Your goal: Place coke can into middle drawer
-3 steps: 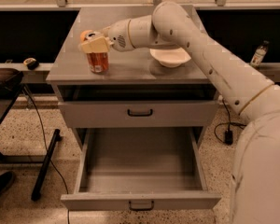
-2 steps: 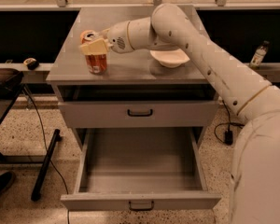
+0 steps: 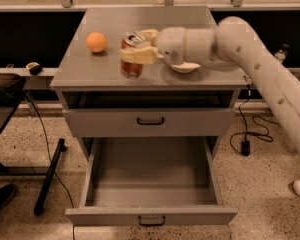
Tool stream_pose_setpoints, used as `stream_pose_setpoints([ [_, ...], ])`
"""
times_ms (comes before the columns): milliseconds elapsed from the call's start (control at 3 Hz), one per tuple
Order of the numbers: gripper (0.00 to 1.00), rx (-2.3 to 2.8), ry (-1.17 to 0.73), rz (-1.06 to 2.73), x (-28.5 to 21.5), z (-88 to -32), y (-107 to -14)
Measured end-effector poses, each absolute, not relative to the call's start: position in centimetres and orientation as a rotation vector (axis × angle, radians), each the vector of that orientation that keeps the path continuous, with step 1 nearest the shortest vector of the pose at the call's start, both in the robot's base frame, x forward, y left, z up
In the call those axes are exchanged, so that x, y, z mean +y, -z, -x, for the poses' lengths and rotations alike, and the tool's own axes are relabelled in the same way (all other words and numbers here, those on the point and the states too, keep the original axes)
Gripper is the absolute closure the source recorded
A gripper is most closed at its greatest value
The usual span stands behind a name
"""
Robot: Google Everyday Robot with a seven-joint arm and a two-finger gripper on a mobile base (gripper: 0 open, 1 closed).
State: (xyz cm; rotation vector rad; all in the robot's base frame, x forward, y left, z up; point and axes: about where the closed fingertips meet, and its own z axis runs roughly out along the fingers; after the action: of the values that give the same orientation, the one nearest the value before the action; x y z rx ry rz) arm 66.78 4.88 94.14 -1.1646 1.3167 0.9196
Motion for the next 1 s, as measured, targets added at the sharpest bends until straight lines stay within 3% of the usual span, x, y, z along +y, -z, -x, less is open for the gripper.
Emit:
stream_pose_setpoints([
  [333,1.00,1.210,-0.875,1.174,-1.01,-64.51,-94.36],
  [1000,1.00,1.199,-0.881,1.153,-1.48,-64.16,-93.42],
])
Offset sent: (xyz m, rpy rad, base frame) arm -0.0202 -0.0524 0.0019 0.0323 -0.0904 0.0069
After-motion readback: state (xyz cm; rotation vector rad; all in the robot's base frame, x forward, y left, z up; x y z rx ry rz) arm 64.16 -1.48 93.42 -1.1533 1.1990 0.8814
